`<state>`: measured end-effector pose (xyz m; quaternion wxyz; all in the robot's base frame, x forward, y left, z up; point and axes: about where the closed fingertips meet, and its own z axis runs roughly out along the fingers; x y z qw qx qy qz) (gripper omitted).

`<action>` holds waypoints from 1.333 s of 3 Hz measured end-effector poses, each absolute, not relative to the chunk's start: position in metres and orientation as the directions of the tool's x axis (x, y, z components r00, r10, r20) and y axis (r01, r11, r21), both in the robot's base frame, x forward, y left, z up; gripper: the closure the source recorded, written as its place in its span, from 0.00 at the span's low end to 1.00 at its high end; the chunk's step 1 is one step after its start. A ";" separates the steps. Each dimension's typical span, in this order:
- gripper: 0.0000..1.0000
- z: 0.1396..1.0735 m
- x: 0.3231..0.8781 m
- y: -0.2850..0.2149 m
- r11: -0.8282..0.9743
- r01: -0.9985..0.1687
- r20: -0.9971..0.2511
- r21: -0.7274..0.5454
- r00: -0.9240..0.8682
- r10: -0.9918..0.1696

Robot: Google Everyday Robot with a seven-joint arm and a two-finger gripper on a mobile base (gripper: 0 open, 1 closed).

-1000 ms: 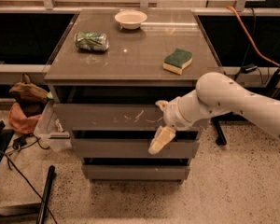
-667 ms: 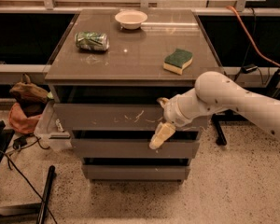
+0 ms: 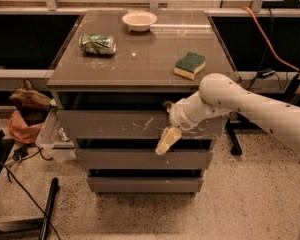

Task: Open top drawer

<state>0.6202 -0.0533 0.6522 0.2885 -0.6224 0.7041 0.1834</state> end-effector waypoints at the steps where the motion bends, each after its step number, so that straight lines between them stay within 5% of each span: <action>1: 0.00 0.655 0.620 -0.053 0.158 -0.982 -0.635 -0.101 -0.059 -0.771; 4: 0.00 0.659 0.587 -0.045 0.119 -0.993 -0.629 -0.006 -0.089 -0.772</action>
Offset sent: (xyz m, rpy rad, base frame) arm -0.0865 0.0158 -0.0188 -0.0438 0.2859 0.1702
